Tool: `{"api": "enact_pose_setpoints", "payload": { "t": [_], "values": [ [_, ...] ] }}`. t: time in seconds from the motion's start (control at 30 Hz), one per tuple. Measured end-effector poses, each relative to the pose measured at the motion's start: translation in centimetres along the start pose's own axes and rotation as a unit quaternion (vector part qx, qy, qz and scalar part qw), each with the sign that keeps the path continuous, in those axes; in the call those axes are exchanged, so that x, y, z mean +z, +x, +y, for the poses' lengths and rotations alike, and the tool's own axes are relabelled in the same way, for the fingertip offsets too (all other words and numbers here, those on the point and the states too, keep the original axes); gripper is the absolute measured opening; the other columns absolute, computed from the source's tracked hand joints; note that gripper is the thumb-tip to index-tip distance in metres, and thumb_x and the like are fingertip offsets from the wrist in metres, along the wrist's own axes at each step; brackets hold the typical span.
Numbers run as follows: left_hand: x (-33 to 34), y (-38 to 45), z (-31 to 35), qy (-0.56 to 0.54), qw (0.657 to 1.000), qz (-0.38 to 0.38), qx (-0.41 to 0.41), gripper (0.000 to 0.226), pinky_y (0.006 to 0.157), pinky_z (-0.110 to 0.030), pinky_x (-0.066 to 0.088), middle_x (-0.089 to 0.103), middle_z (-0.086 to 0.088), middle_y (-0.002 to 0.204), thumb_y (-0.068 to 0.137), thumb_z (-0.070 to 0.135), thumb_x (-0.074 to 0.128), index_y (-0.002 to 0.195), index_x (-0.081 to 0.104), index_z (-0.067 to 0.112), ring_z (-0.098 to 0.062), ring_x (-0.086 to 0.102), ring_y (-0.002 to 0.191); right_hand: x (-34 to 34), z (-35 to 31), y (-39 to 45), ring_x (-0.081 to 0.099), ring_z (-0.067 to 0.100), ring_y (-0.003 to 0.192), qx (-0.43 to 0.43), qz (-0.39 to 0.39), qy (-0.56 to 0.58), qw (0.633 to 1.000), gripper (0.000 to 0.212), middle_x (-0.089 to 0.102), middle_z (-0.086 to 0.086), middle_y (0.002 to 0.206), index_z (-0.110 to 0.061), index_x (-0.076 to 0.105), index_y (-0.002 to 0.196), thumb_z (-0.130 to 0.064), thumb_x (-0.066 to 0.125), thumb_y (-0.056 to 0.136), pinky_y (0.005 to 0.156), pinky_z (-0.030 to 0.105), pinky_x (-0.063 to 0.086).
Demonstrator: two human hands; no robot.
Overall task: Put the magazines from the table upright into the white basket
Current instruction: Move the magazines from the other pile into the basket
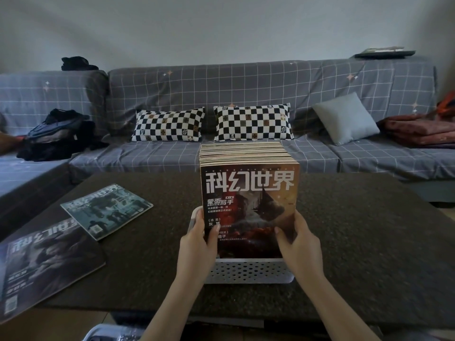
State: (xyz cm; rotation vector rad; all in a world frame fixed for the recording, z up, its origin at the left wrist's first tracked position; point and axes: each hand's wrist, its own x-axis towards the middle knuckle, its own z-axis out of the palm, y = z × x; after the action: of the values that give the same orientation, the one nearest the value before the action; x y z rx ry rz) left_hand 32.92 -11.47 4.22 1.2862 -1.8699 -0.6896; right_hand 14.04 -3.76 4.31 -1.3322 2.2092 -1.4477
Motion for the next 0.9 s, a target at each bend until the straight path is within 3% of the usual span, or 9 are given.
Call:
{"api": "enact_pose_setpoints", "payload": {
  "t": [0.1,0.23,0.37,0.43,0.5,0.6,0.7,0.77,0.9],
  "values": [
    [0.0,0.0,0.1,-0.019,1.000,-0.009,-0.015,0.059,0.064,-0.005,0.039,0.060,0.010,0.122,0.096,0.036,0.050,0.149,0.024,0.029,0.008,0.052,0.090,-0.2,0.1,0.2,0.062,0.013,0.101,0.003,-0.007,0.000,1.000,0.056,0.066,-0.002,0.116,-0.017,0.041,0.140,-0.025,0.061,0.089,0.079,0.020,0.046],
    [0.1,0.0,0.1,-0.023,0.999,-0.009,-0.022,0.057,0.060,-0.005,0.038,0.061,0.013,0.117,0.096,0.039,0.048,0.147,0.025,0.033,0.013,0.049,0.079,-0.3,0.2,0.2,0.059,0.010,0.101,0.003,-0.015,0.009,1.000,0.059,0.064,-0.003,0.120,-0.018,0.037,0.142,-0.025,0.062,0.089,0.080,0.018,0.044],
    [0.1,-0.3,0.4,-0.047,0.998,0.003,-0.031,0.056,0.050,-0.002,0.041,0.053,0.028,0.094,0.096,0.037,0.049,0.147,0.026,0.028,0.018,0.057,0.078,-0.5,0.1,0.1,0.056,0.009,0.107,0.019,-0.041,0.020,0.999,0.069,0.059,-0.003,0.127,-0.019,0.024,0.148,-0.028,0.060,0.090,0.075,0.011,0.040],
    [-0.1,-0.6,0.6,-0.057,0.998,0.014,-0.038,0.055,0.052,-0.001,0.041,0.050,0.030,0.093,0.097,0.035,0.048,0.147,0.027,0.027,0.007,0.061,0.090,-0.7,-0.3,-0.4,0.052,0.004,0.108,0.019,-0.011,0.049,0.999,0.069,0.057,-0.003,0.130,-0.018,0.026,0.147,-0.027,0.061,0.089,0.078,0.011,0.040],
    [-0.3,-0.9,0.7,-0.077,0.996,0.027,-0.047,0.053,0.067,-0.006,0.047,0.056,0.025,0.109,0.097,0.035,0.048,0.146,0.030,0.027,-0.006,0.061,0.106,-0.7,-0.6,-1.1,0.049,0.005,0.112,-0.001,0.069,0.077,0.995,0.061,0.057,-0.002,0.128,-0.016,0.038,0.140,-0.023,0.065,0.086,0.088,0.021,0.045],
    [-1.4,-1.7,1.0,-0.074,0.995,0.053,-0.043,0.054,0.097,-0.033,0.048,0.052,0.004,0.139,0.096,0.037,0.048,0.146,0.032,0.025,-0.014,0.052,0.124,-0.6,-1.6,-2.5,0.053,0.017,0.107,-0.035,0.148,0.104,0.983,0.041,0.052,-0.002,0.112,-0.013,0.050,0.117,-0.019,0.069,0.081,0.087,0.033,0.049],
    [-2.9,-2.5,1.1,-0.075,0.994,0.080,-0.021,0.049,0.098,-0.030,0.045,0.050,0.003,0.140,0.096,0.035,0.049,0.143,0.040,0.023,-0.012,0.051,0.123,0.4,-3.4,-3.7,0.057,0.010,0.090,-0.061,0.089,0.147,0.983,0.026,0.056,-0.004,0.098,-0.022,0.052,0.104,-0.021,0.068,0.083,0.077,0.029,0.053],
    [-4.2,-2.9,0.7,-0.083,0.992,0.095,-0.018,0.044,0.094,-0.024,0.045,0.053,0.003,0.136,0.096,0.030,0.050,0.139,0.044,0.023,-0.008,0.053,0.118,1.5,-4.8,-4.3,0.059,0.004,0.082,-0.083,0.040,0.165,0.982,0.021,0.060,-0.007,0.091,-0.030,0.052,0.098,-0.021,0.066,0.084,0.071,0.017,0.051],
    [-7.2,-3.5,-1.0,-0.067,0.990,0.125,-0.014,0.031,0.072,-0.003,0.042,0.059,0.005,0.122,0.096,0.024,0.052,0.127,0.055,0.024,0.006,0.057,0.096,4.8,-7.3,-5.3,0.057,-0.006,0.085,-0.108,-0.043,0.183,0.976,0.023,0.061,-0.012,0.088,-0.040,0.050,0.091,-0.022,0.064,0.086,0.068,0.007,0.046]
  ]
}}
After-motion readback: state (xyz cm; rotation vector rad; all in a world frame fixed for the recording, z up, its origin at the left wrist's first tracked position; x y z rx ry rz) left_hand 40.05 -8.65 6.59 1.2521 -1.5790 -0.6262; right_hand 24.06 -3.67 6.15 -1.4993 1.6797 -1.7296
